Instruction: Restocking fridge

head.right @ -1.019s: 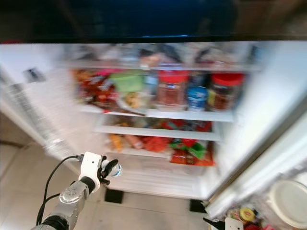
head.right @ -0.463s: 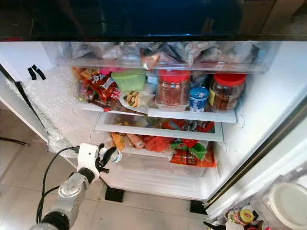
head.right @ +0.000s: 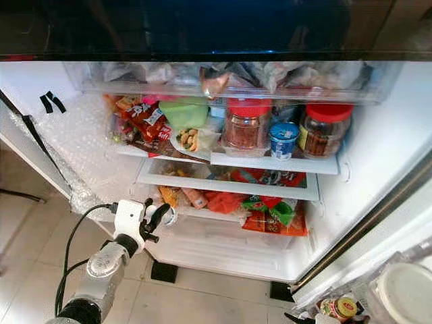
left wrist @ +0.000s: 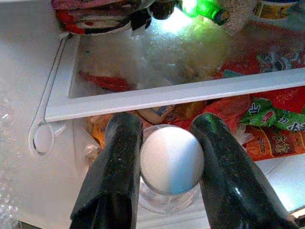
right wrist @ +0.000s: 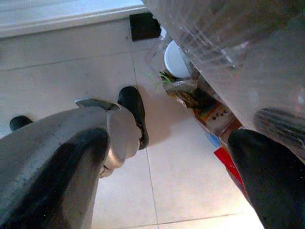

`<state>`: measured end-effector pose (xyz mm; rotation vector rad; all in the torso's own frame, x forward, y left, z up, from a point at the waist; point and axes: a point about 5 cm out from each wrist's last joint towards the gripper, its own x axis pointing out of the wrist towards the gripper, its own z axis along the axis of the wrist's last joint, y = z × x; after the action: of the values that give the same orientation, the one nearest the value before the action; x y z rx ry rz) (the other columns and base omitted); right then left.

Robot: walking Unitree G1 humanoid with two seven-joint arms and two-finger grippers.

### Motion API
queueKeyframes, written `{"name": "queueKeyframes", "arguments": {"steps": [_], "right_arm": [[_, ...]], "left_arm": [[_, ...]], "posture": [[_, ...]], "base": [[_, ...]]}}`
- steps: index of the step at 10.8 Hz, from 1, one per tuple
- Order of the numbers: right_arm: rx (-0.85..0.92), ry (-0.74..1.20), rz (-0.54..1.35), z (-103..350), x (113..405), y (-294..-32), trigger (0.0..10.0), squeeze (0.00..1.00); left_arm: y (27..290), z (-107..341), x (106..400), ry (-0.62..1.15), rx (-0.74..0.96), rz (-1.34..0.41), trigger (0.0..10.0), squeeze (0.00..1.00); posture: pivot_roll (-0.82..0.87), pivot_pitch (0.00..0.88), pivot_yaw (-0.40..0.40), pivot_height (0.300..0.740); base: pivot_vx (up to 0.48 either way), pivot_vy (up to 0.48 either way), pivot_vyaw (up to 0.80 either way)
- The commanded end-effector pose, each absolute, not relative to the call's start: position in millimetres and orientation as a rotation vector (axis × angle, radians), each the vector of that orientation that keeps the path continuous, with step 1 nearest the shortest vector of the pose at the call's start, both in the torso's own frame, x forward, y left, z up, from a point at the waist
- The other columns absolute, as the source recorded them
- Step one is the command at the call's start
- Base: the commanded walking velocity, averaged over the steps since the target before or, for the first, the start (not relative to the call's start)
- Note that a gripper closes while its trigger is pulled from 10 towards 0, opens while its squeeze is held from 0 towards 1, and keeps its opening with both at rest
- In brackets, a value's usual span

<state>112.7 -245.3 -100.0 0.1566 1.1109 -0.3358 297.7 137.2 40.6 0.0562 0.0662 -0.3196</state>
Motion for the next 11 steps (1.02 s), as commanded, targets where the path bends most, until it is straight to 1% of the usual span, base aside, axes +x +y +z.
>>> {"name": "queueKeyframes", "arguments": {"steps": [1, 2, 4, 5, 9, 11], "right_arm": [[0.153, 1.098, -0.367, -98, 113, -251, 10.0, 0.00], [0.155, 1.095, -0.367, -98, 113, -251, 10.0, 0.00], [0.160, 1.090, -0.357, -98, 114, -250, 10.0, 0.00], [0.167, 1.080, -0.343, -98, 114, -249, 10.0, 0.00], [0.176, 1.064, -0.340, -98, 114, -249, 10.0, 0.00], [0.209, 1.008, -0.357, -96, 117, -249, 10.0, 0.00]], "left_arm": [[138, 40, 296, 0.069, 0.067, -0.330, 10.0, 0.00], [137, 42, 297, 0.065, 0.068, -0.336, 10.0, 0.00], [132, 43, 298, 0.062, 0.069, -0.355, 10.0, 0.00], [130, 44, 298, 0.058, 0.068, -0.361, 10.0, 0.00], [123, 50, 300, 0.030, 0.059, -0.386, 10.0, 0.00], [121, 53, 300, 0.016, 0.051, -0.389, 10.0, 0.00]], "posture": [[-0.07, 0.096, 0.113, 0.691], [-0.07, 0.091, 0.113, 0.676], [-0.08, 0.085, 0.114, 0.631], [-0.08, 0.081, 0.116, 0.621], [-0.08, 0.093, 0.113, 0.621], [-0.08, 0.110, 0.113, 0.621]], "base": [[0.000, 0.000, 0.00], [0.000, 0.000, 0.00], [0.000, 0.000, 0.00], [0.000, 0.000, 0.00], [0.000, 0.000, 0.00], [0.000, 0.000, 0.00]]}}
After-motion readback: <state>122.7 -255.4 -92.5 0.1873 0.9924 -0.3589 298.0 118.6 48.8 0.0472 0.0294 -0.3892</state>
